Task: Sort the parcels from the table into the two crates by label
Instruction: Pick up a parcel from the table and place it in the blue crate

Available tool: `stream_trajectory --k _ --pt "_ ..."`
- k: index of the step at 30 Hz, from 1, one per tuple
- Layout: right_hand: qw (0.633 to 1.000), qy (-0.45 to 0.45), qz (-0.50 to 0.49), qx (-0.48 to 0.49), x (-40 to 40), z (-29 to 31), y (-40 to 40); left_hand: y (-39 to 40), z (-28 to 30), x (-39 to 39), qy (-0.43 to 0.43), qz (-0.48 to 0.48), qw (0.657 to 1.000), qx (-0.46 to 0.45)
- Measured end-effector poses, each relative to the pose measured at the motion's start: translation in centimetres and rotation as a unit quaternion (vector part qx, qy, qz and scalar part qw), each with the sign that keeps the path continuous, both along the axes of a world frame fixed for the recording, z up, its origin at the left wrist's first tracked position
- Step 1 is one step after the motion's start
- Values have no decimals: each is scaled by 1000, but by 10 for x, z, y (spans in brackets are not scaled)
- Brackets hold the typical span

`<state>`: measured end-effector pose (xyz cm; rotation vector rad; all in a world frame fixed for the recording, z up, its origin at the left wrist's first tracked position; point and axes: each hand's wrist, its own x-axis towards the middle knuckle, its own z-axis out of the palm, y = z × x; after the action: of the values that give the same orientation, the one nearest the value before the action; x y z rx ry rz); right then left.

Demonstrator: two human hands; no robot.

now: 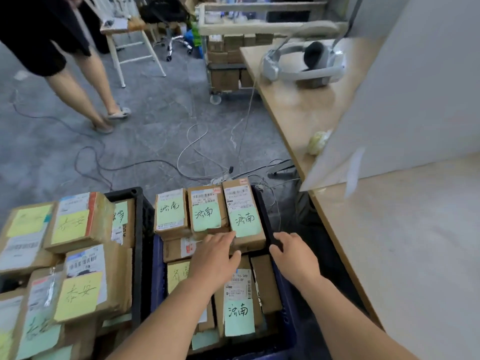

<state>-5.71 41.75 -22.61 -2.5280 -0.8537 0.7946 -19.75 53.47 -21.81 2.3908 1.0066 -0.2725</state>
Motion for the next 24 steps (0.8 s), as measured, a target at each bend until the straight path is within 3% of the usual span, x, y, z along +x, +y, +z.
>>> stream_trajectory --k 7,14,24 --pt "988 -143 -52 7 -53 76 -83 -52 50 -17 -100 -69 992 41" --pt "965 -209 -153 -40 -82 125 -158 -104 75 -3 -166 -191 966 44" --pt "929 -253 -262 -67 -84 156 -260 -199 122 34 -192 -314 929 26"
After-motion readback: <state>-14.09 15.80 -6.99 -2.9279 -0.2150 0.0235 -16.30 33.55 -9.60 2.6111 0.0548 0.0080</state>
